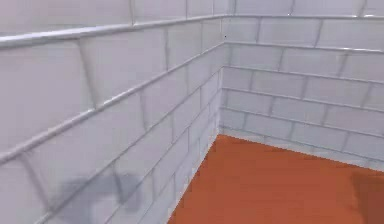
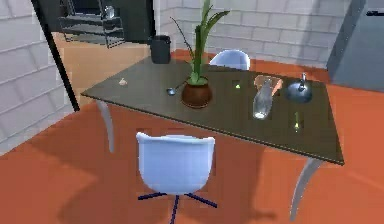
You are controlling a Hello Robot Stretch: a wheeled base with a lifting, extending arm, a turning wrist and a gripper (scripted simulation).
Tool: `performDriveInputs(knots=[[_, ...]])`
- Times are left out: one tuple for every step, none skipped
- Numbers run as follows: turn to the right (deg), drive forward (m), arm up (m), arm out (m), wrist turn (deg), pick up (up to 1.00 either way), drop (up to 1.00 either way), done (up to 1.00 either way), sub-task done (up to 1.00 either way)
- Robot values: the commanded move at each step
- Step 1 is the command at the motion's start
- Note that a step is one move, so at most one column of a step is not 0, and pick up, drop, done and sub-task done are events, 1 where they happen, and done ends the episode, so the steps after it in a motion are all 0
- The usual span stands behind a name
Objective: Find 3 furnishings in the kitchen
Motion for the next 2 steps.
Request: performDriveInputs(knots=[[42.0,0.0,0.0,0.0,0.0,0.0,0.0,0.0,0.0],[3.0,0.0,0.0,0.0,0.0,0.0,0.0,0.0,0.0]])
